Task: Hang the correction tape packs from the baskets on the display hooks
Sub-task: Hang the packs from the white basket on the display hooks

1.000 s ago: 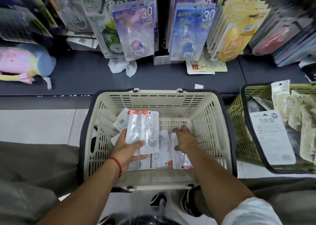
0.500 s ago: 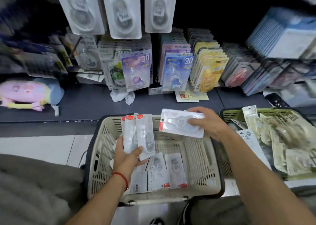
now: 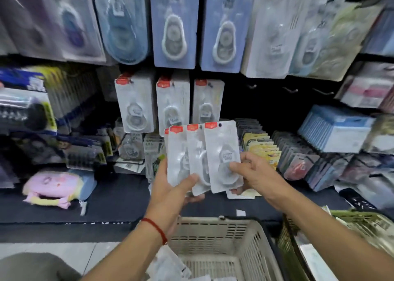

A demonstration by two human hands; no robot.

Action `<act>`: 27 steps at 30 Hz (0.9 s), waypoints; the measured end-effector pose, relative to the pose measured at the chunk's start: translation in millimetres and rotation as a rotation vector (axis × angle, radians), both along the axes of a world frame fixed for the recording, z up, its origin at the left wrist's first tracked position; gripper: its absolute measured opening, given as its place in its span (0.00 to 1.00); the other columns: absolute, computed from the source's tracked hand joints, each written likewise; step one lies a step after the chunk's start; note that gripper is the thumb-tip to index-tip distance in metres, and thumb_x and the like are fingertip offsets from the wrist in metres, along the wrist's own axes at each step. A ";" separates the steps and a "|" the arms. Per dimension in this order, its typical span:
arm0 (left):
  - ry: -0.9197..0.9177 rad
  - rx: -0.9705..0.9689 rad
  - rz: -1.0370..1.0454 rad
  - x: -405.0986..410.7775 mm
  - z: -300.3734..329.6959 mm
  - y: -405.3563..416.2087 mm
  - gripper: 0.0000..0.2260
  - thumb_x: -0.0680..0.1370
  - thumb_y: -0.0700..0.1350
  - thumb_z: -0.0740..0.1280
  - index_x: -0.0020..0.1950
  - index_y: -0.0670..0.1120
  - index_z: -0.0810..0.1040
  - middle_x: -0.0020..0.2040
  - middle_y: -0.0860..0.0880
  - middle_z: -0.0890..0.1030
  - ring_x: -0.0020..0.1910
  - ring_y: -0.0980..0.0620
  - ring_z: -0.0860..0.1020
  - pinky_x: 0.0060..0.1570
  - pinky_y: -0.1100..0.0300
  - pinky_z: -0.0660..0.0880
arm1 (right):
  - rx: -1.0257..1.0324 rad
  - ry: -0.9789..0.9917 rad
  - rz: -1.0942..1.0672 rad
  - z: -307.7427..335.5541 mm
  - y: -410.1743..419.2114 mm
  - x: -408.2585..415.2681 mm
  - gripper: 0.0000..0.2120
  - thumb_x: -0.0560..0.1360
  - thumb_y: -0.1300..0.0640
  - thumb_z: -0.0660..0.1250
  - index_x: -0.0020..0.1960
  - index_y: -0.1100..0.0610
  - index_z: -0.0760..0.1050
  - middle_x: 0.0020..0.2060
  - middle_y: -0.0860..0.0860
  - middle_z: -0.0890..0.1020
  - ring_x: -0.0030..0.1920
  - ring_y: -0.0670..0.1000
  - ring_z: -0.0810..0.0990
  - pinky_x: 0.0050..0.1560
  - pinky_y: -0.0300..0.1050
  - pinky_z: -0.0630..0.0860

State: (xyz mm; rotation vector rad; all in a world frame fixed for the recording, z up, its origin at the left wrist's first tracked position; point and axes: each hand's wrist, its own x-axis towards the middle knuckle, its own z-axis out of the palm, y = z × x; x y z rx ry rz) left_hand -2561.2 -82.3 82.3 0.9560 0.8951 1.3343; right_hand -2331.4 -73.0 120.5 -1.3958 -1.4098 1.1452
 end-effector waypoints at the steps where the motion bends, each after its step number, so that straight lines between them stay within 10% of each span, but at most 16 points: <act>1: 0.039 0.034 0.000 -6.3 11.5 10.5 0.26 0.78 0.32 0.73 0.69 0.58 0.76 0.58 0.49 0.87 0.52 0.44 0.88 0.43 0.43 0.86 | 0.038 -0.022 0.021 6.9 6.1 -2.5 0.13 0.81 0.49 0.71 0.60 0.57 0.77 0.46 0.54 0.89 0.36 0.57 0.84 0.38 0.50 0.82; 9: 0.308 0.254 0.086 -55.4 53.9 71.2 0.26 0.77 0.34 0.75 0.66 0.60 0.77 0.59 0.53 0.86 0.58 0.46 0.86 0.52 0.37 0.84 | 0.285 -0.044 -0.127 30.6 53.2 -22.5 0.07 0.84 0.47 0.66 0.60 0.48 0.73 0.52 0.50 0.86 0.47 0.58 0.87 0.41 0.62 0.85; 15: 0.195 0.263 0.071 -72.1 45.2 77.4 0.27 0.74 0.38 0.76 0.68 0.60 0.77 0.62 0.50 0.86 0.59 0.42 0.85 0.48 0.34 0.84 | 0.343 -0.011 -0.152 35.6 77.3 -28.1 0.05 0.84 0.47 0.67 0.58 0.45 0.74 0.48 0.48 0.87 0.40 0.50 0.84 0.31 0.41 0.78; 21: 0.140 0.311 0.042 -75.9 52.7 79.5 0.24 0.74 0.41 0.75 0.68 0.58 0.78 0.62 0.47 0.86 0.55 0.41 0.87 0.41 0.43 0.85 | 0.333 0.042 -0.215 35.0 78.3 -39.3 0.08 0.82 0.47 0.69 0.56 0.50 0.75 0.43 0.50 0.87 0.37 0.62 0.83 0.29 0.48 0.78; 27: 0.084 0.292 0.065 -78.2 51.2 80.2 0.25 0.76 0.37 0.75 0.69 0.57 0.77 0.61 0.47 0.86 0.54 0.40 0.87 0.40 0.43 0.85 | 0.335 -0.003 -0.310 28.1 87.2 -49.4 0.09 0.83 0.46 0.68 0.59 0.49 0.76 0.45 0.47 0.88 0.36 0.49 0.86 0.34 0.49 0.83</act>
